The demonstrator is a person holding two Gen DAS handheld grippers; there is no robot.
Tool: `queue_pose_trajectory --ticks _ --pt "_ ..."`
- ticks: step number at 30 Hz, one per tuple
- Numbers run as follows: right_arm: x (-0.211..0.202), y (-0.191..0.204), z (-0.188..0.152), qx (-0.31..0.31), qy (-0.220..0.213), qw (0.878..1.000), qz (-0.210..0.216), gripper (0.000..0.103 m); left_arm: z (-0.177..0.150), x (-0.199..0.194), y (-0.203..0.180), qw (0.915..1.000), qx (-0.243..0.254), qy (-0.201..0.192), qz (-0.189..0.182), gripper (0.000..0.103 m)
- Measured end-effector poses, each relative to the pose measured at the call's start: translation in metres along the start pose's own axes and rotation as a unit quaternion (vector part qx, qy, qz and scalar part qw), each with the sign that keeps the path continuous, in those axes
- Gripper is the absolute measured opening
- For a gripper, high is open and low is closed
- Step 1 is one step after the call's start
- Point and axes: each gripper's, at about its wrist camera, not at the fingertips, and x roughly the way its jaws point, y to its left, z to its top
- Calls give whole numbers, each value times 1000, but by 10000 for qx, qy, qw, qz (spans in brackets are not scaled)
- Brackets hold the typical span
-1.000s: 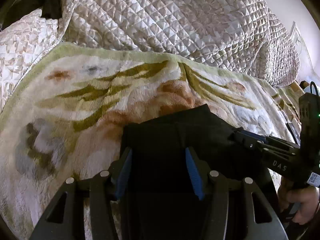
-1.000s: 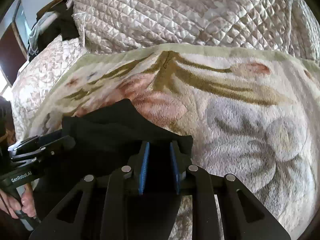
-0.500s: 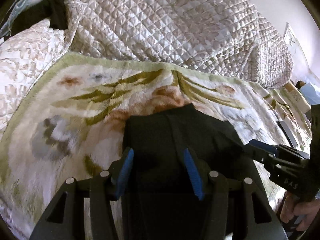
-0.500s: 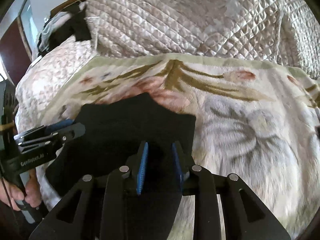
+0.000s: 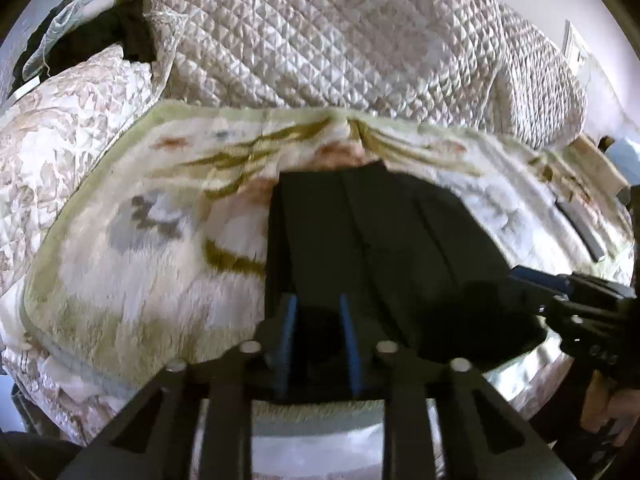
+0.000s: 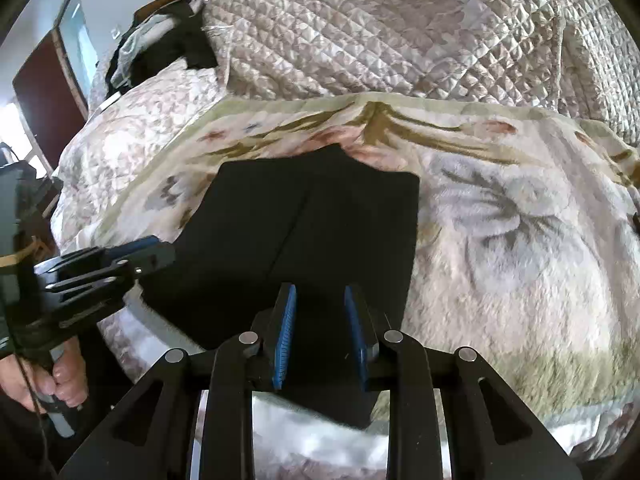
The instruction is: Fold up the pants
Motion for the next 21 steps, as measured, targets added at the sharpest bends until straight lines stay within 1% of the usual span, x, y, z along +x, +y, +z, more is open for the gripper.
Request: queue_pose_trajectory --ticks 3,8,12,15,18,20,21 --pt "9 -1 -14 -62 126 9999 56 25 -4 4 -1 10000 -17 33 41 23" --pt "10 -1 -13 -76 75 9999 66 25 -9 7 -4 9999 17 -17 150 23" --pt "9 0 -14 -133 19 9999 25 25 -10 6 0 9999 -88 -34 83 23" --pt "9 -4 -13 -9 24 9999 116 26 -9 6 0 9999 -99 -25 74 23" --pt "6 -7 -9 146 60 9995 270 29 -8 6 1 9999 -162 15 29 24" --pt "3 -9 -6 187 39 9994 287 30 -4 6 2 9999 -161 47 -14 24" --pt "2 -11 -3 213 26 9994 273 34 -2 6 3 9999 -153 49 -21 25"
